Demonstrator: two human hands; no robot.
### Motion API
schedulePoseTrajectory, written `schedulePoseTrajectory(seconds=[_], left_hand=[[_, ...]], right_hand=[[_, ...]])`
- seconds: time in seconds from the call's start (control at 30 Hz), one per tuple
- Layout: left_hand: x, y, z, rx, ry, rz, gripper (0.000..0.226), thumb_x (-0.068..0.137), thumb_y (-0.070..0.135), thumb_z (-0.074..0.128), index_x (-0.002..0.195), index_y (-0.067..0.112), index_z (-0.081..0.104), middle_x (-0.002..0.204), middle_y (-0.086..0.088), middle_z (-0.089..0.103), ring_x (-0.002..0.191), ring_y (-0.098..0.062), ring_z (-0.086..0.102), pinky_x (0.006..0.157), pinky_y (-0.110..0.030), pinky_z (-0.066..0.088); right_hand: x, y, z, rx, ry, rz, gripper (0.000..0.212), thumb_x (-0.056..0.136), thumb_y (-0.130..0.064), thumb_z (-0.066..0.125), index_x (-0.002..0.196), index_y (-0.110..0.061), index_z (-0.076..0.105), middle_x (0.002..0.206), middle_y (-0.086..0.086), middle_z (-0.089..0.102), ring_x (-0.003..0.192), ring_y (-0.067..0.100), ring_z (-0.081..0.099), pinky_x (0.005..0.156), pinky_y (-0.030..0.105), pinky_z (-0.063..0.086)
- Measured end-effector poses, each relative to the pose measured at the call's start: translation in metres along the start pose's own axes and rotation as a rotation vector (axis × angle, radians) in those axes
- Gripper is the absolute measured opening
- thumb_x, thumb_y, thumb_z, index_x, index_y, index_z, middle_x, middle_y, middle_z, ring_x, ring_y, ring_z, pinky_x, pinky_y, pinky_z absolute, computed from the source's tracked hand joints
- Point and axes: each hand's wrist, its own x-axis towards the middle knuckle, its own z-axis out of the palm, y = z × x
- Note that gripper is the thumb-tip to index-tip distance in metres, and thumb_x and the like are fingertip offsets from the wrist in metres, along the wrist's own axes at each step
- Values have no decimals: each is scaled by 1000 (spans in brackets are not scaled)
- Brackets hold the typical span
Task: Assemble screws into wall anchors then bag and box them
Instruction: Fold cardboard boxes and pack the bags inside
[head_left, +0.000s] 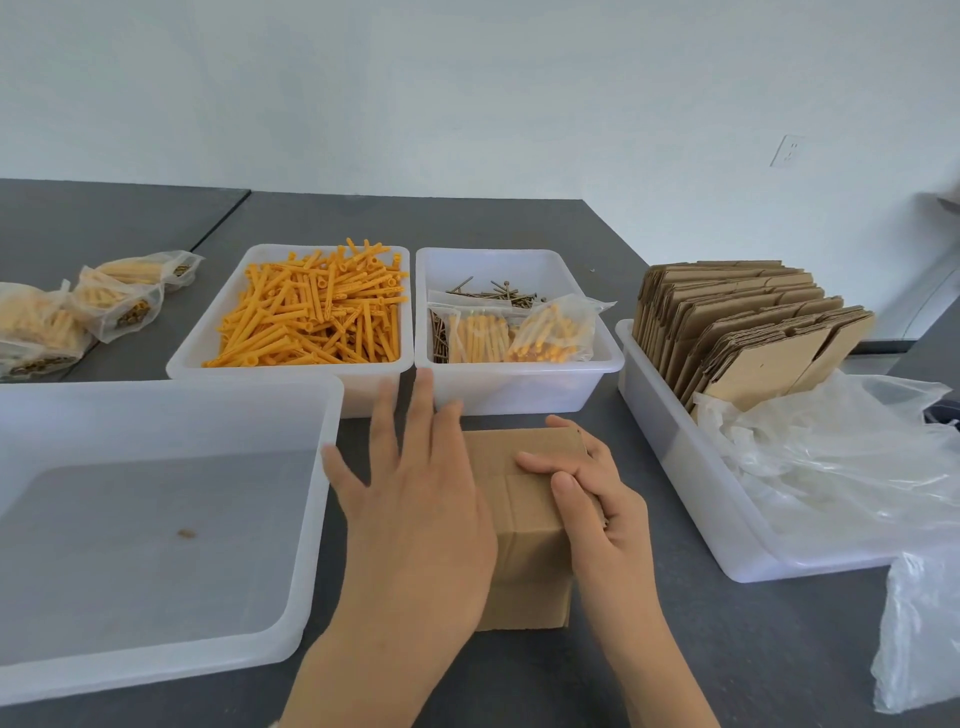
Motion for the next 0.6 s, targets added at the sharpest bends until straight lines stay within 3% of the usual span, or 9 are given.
schedulePoseTrajectory(seconds=[0.1, 0.27, 0.37, 0.43, 0.6], left_hand=[[9, 7, -2, 261, -83, 141, 65, 103, 28, 29, 155, 27, -10, 160, 3, -32, 144, -27, -37, 106, -75, -12], [11, 7, -3, 311, -166, 339, 59, 102, 45, 6, 151, 32, -25, 162, 8, -26, 147, -22, -31, 103, -70, -25], [10, 6, -7, 317, -219, 359, 61, 93, 56, -9, 143, 34, -37, 160, 9, -32, 147, -22, -31, 107, -69, -24], [10, 5, -9, 306, -257, 368, 67, 79, 62, -17, 136, 36, -43, 159, 10, -32, 148, -21, -28, 109, -68, -22], [12, -1, -8, 263, -307, 436, 79, 76, 79, -10, 141, 43, -37, 164, 9, -13, 152, -24, -3, 119, -63, -3]], right_hand=[[0, 1, 2, -17, 9, 2, 30, 88, -44, 51, 95, -33, 77, 127, 3, 64, 134, 6, 44, 101, 15, 36], [-2, 3, 2, -51, 21, 26, 26, 90, -48, 46, 89, -30, 64, 116, -11, 63, 126, 12, 51, 100, 32, 40], [-3, 5, 1, -65, 16, 42, 23, 91, -50, 45, 88, -31, 58, 116, -16, 61, 120, 3, 52, 95, 28, 42], [-4, 7, 1, -84, 25, 63, 25, 89, -54, 44, 87, -33, 56, 106, -18, 58, 104, -1, 53, 87, 24, 42], [-5, 6, 2, -60, 61, -3, 22, 93, -53, 42, 89, -34, 52, 88, -19, 55, 87, 0, 55, 76, 10, 44]])
